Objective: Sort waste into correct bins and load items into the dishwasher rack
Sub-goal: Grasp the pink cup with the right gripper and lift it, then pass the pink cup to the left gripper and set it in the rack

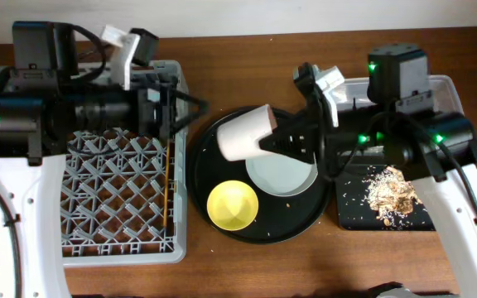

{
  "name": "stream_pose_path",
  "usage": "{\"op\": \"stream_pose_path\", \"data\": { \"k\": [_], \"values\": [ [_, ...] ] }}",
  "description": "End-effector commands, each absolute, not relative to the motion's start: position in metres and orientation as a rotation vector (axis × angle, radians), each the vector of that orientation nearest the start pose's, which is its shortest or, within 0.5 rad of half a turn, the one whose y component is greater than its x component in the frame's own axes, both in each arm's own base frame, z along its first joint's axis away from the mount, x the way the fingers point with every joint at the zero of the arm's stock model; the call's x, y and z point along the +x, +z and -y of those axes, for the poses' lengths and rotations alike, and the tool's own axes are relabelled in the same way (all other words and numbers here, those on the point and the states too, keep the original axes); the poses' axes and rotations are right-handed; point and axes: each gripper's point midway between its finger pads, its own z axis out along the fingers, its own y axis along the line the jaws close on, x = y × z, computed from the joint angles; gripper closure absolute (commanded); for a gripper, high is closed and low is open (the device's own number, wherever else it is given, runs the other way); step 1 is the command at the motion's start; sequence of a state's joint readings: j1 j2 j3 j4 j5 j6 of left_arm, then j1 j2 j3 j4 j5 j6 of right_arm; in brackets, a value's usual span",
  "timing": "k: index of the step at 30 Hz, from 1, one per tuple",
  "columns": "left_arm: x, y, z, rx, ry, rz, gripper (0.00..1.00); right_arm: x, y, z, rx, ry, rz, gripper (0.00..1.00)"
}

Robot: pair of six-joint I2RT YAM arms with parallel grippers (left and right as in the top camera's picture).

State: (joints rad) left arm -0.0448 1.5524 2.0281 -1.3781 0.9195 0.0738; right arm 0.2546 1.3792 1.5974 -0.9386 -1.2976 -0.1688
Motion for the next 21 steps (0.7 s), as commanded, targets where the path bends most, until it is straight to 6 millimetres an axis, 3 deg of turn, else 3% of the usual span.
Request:
{"op": "stream_pose_path", "data": {
  "k": [1, 5, 9, 12, 14, 15, 17, 18, 21],
  "values": [
    [0.269, 0.446, 0.183, 0.777, -1.443, -1.936, 0.01, 0.223, 0.425, -0.232, -1.146, 1.584, -1.553, 0.96],
    [0.243, 0.451, 0.212, 0.916, -1.541, -1.88, 0.01, 0.23, 0.445, -0.235, -1.175, 1.561, -1.462, 0.96],
    [0.233, 0.451, 0.223, 0.978, -1.56, -1.861, 0.02, 0.236, 0.462, -0.236, -1.172, 1.548, -1.425, 0.96],
    [0.227, 0.451, 0.229, 1.003, -1.577, -1.859, 0.19, 0.237, 0.462, -0.236, -1.17, 1.551, -1.429, 0.96],
    [0.226, 0.45, 0.229, 0.999, -1.58, -1.865, 0.45, 0.237, 0.461, -0.236, -1.169, 1.552, -1.431, 0.96],
    [0.226, 0.45, 0.229, 0.999, -1.58, -1.865, 0.5, 0.237, 0.462, -0.236, -1.169, 1.551, -1.43, 0.95],
    [0.232, 0.443, 0.227, 0.986, -1.518, -1.907, 0.54, 0.237, 0.461, -0.236, -1.166, 1.548, -1.432, 0.83],
    [0.238, 0.438, 0.225, 0.973, -1.47, -1.936, 0.61, 0.238, 0.461, -0.236, -1.166, 1.548, -1.433, 0.67],
    [0.248, 0.437, 0.209, 0.895, -1.441, -1.963, 0.61, 0.248, 0.462, -0.225, -1.126, 1.518, -1.449, 0.62]
  ]
}}
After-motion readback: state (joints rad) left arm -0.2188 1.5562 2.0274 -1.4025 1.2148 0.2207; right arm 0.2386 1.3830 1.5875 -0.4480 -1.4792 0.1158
